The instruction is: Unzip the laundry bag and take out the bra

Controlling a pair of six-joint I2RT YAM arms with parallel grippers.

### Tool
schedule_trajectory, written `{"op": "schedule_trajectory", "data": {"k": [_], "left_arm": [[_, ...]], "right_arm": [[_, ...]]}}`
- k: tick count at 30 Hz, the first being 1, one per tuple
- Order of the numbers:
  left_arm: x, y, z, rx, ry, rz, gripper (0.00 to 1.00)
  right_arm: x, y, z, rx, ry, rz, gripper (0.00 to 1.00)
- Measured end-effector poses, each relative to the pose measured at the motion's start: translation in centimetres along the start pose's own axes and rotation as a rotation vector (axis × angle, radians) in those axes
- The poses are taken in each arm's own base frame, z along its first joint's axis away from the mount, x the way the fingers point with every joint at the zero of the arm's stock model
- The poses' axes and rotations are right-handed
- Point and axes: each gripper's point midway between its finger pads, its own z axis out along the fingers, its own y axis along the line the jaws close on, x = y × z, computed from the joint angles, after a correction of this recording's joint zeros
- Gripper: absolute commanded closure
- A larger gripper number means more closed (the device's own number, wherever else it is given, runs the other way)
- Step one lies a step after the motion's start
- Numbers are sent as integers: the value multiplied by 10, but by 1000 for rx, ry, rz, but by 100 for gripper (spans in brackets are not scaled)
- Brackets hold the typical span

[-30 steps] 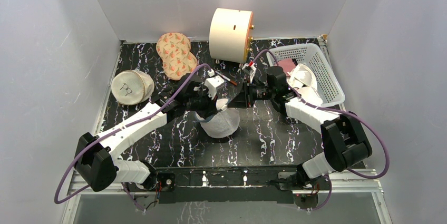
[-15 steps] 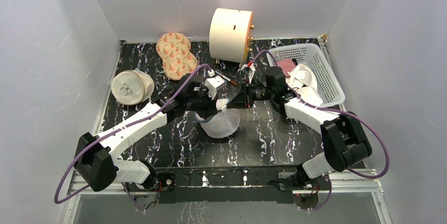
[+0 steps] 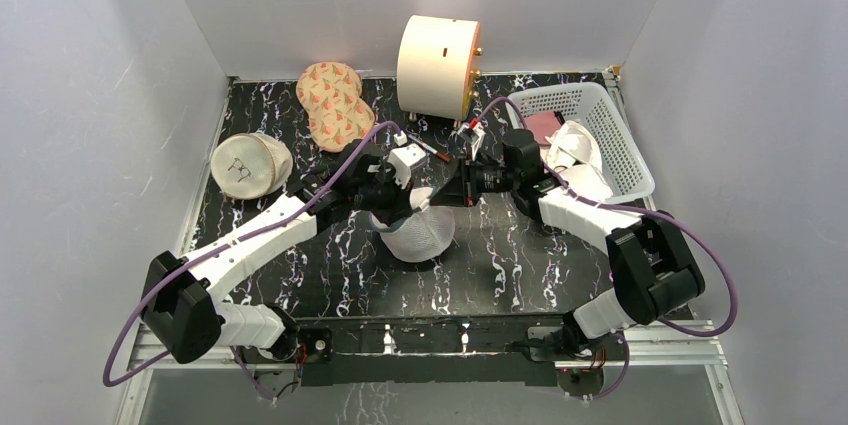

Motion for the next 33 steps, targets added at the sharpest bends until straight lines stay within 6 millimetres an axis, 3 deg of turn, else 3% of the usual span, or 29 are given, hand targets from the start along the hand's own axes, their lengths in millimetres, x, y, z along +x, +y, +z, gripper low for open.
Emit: {"op": "schedule_trajectory", "data": {"k": [3, 8, 11, 14, 18, 24, 30, 33], "left_arm": [[0, 0, 0, -1, 0, 0, 100], [0, 0, 0, -4, 0, -5, 70], [0, -1, 0, -4, 0, -18, 58], [0, -3, 0, 0, 0, -33, 53], [-1, -5, 1, 4, -1, -52, 53], [4, -6, 9, -8, 24, -56, 61], [5, 0, 14, -38, 39, -59, 74], [3, 3, 15, -51, 37, -57, 86]], "right_arm": [[0, -1, 0, 5, -3, 4, 100], [-1, -3, 0, 21, -10, 12, 100], [0, -5, 0, 34, -11, 18, 100], [0, -6, 0, 46, -10, 26, 100], [0, -4, 1, 47, -12, 21, 100], [3, 0, 5, 40, -1, 17, 100], [6, 1, 5, 55, 5, 19, 100], [8, -1, 6, 70, 12, 18, 100]]}}
